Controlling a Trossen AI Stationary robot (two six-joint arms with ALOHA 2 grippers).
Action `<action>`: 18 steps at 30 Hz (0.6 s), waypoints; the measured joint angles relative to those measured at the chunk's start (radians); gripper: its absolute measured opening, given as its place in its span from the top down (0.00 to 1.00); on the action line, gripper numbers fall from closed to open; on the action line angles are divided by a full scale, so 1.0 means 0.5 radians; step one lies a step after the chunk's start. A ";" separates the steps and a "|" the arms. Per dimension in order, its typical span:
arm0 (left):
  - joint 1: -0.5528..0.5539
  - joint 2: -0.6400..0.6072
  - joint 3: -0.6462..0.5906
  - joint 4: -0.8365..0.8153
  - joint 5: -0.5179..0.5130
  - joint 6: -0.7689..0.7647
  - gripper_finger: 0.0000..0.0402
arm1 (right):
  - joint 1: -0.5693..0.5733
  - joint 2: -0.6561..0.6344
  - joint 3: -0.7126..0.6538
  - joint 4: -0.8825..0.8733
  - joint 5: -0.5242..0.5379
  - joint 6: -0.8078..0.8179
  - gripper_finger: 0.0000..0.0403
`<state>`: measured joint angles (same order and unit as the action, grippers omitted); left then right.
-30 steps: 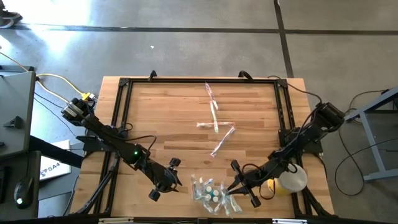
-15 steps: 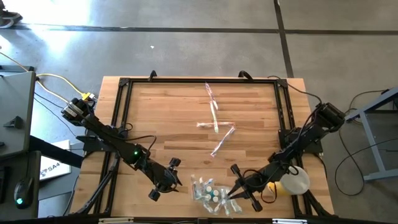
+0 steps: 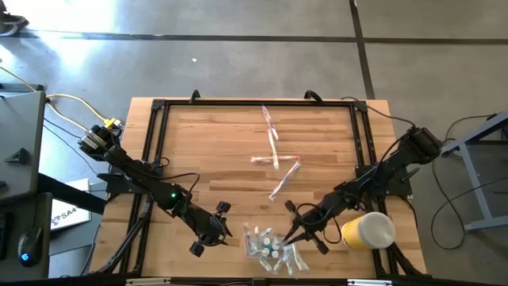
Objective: Pick & Place toothbrushing station
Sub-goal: Put the blue toothbrush into the transparent organizer
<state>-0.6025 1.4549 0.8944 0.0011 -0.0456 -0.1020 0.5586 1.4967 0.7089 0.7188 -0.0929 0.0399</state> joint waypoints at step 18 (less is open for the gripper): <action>0.001 0.000 0.000 0.001 0.004 0.039 0.69 | -0.123 0.077 -0.337 0.655 -0.387 -0.012 0.97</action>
<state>-0.6022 1.4551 0.8944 0.0017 -0.0437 -0.0826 0.4972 1.5351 0.5405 1.0464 -0.2864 0.0338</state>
